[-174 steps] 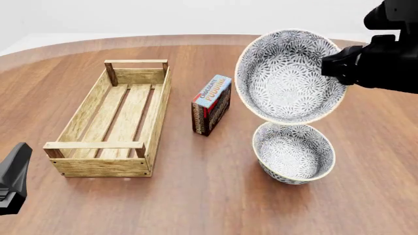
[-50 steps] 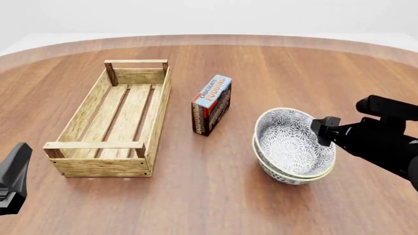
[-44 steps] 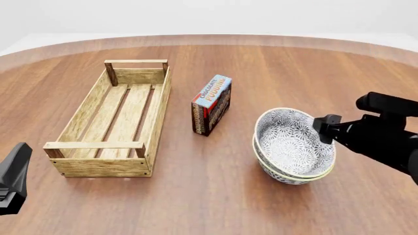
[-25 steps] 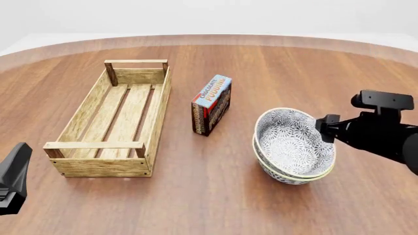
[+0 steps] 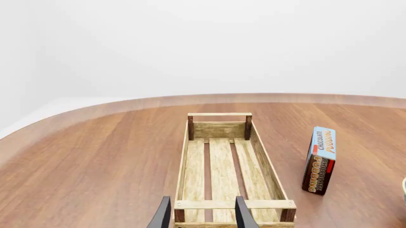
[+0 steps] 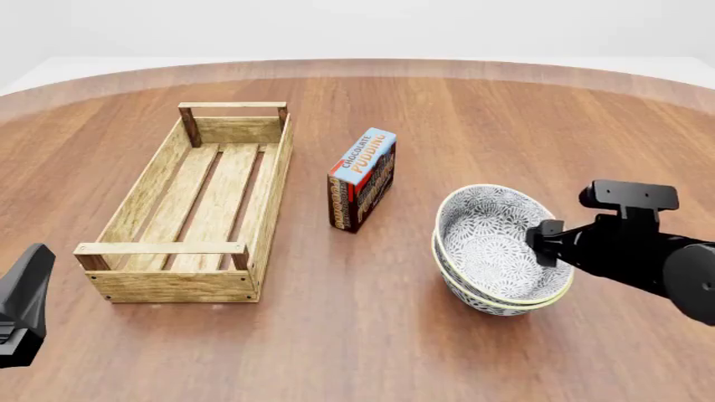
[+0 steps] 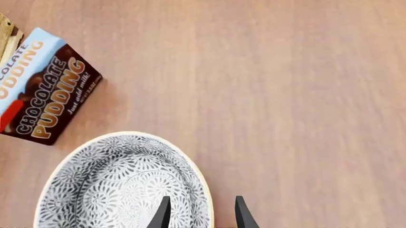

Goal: Stack the left bowl on the right bowl and place them in the tray.

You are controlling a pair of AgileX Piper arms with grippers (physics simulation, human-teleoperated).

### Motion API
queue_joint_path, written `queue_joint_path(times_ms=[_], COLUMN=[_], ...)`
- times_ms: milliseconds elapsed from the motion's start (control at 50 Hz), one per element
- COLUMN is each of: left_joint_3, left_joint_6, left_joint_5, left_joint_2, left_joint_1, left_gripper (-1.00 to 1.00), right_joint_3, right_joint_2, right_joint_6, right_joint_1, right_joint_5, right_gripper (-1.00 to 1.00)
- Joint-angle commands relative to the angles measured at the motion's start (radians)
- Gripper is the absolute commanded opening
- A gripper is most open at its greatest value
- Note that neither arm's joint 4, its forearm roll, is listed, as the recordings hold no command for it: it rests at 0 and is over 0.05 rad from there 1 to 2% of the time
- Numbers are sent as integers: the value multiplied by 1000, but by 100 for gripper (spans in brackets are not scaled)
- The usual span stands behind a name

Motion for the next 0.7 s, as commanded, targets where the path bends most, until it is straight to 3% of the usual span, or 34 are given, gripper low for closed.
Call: queue_joint_path(times_ms=[20,540,560,700], left_joint_3=[0,0,0,0], left_joint_6=[0,0,0,0], left_joint_5=[0,0,0,0], left_joint_2=[0,0,0,0], left_joint_1=[0,0,0,0], left_gripper=[100,100,100,100], right_joint_3=[25,58,52,42], right_joint_2=[46,155,150,99], right_joint_6=[11,29,22,24], right_joint_1=[7,23,12,15], right_joint_5=[-54,-156,-148,-106], right_gripper=[100,100,-100,-100])
